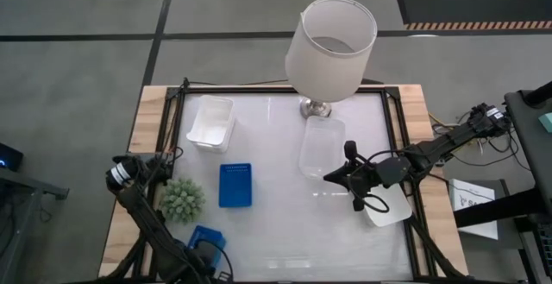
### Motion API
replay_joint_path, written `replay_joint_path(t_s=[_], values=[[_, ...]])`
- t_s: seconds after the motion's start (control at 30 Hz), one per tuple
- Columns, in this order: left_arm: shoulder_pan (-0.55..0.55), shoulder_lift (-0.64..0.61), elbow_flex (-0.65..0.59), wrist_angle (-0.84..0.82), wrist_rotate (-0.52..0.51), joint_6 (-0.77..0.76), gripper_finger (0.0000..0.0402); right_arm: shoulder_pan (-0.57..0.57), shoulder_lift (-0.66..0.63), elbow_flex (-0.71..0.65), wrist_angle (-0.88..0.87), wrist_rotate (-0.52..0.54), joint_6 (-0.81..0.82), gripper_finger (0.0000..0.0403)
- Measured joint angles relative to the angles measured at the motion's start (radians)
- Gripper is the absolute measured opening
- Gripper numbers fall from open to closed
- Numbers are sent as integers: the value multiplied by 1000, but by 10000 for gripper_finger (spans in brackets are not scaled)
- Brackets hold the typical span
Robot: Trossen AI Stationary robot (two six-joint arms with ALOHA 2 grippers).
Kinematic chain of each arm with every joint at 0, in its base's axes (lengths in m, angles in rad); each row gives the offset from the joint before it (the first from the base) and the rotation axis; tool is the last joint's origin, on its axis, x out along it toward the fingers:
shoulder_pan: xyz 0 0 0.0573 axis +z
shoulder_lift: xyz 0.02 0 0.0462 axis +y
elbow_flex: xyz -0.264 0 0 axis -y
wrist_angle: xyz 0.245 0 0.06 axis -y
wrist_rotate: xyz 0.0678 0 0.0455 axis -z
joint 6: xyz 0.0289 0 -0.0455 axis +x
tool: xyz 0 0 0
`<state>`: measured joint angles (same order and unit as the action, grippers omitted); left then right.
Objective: Stack baskets by color
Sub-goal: Stack the left blue bin on the stacked blue bins
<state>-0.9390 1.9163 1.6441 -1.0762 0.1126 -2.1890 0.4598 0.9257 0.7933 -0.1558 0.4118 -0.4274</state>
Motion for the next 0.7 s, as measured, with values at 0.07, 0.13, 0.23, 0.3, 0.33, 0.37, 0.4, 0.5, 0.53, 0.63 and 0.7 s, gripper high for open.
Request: replay_joint_path(t_s=[0.07, 0.13, 0.23, 0.3, 0.33, 0.37, 0.4, 0.5, 0.53, 0.63, 0.7], values=[[1, 0, 18, 0, -60, 34, 1, 0, 0, 0, 0, 0, 0, 9], [3, 0, 31, -10, -115, 75, 1, 0, 0, 0, -1, 0, 0, 9], [9, 0, 59, -9, -201, 149, 1, 0, 0, 0, -1, 0, 1, 9], [13, 0, 79, -12, -262, 218, 0, 0, 0, 0, -1, 0, 1, 9], [15, 0, 91, -12, -294, 258, 0, 0, 0, 0, -1, 0, 1, 9], [17, 0, 105, -12, -330, 297, 0, 0, 0, 0, -1, 0, 1, 9], [21, 0, 120, -15, -376, 349, 0, 0, 0, 0, -1, 0, 1, 9], [32, 0, 160, -12, -555, 563, 0, 0, 0, 0, -1, 0, 1, 9], [38, 0, 170, -12, -620, 628, 0, 0, 0, 0, -1, 0, 1, 9], [69, -4, 185, -34, -726, 746, 0, 0, 0, 0, -1, 0, 1, 9], [98, -6, 188, -84, -728, 759, 0, 0, 0, 0, -1, 0, 1, 9]])
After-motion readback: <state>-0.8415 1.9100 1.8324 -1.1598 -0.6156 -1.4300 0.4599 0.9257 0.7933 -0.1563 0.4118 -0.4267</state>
